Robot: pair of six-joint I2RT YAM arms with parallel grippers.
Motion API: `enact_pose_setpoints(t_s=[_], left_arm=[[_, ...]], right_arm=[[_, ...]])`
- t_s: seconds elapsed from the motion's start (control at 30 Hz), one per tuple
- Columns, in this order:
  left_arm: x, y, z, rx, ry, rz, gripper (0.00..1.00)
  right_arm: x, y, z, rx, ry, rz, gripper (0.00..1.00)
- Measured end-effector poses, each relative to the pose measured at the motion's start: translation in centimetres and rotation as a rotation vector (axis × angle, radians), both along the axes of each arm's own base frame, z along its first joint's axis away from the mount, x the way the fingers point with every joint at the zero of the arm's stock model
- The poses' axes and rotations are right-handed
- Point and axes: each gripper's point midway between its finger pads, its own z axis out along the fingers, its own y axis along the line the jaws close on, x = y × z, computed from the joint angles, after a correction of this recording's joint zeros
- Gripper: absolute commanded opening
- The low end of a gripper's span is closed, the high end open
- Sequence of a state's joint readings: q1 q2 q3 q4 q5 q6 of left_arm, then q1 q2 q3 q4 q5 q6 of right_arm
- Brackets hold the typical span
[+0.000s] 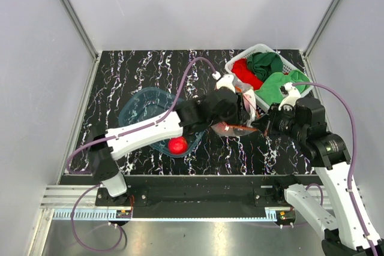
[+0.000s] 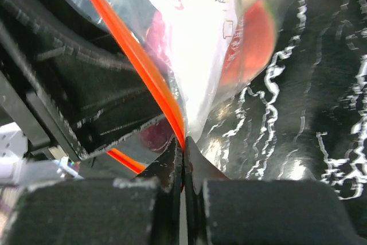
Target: Open the zip-top bag and remove the fake food
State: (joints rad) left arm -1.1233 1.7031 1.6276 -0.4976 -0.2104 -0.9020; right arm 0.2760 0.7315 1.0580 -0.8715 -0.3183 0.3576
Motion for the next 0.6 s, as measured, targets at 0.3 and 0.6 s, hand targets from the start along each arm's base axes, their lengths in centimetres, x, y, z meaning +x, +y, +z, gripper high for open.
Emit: enact_pose_setpoints(t_s=[0.3, 0.6], left_arm=[[-1.9, -1.3, 5.0, -0.056, -0.28, -0.175, 0.0], [-0.3, 1.0, 4.1, -0.06, -0.119, 0.091, 0.0]], right_arm=[[-0.4, -0.7, -0.8, -0.014, 0.038, -0.044, 0.0], [-0.6, -0.4, 0.4, 0.003, -0.022, -0.012, 0.19]])
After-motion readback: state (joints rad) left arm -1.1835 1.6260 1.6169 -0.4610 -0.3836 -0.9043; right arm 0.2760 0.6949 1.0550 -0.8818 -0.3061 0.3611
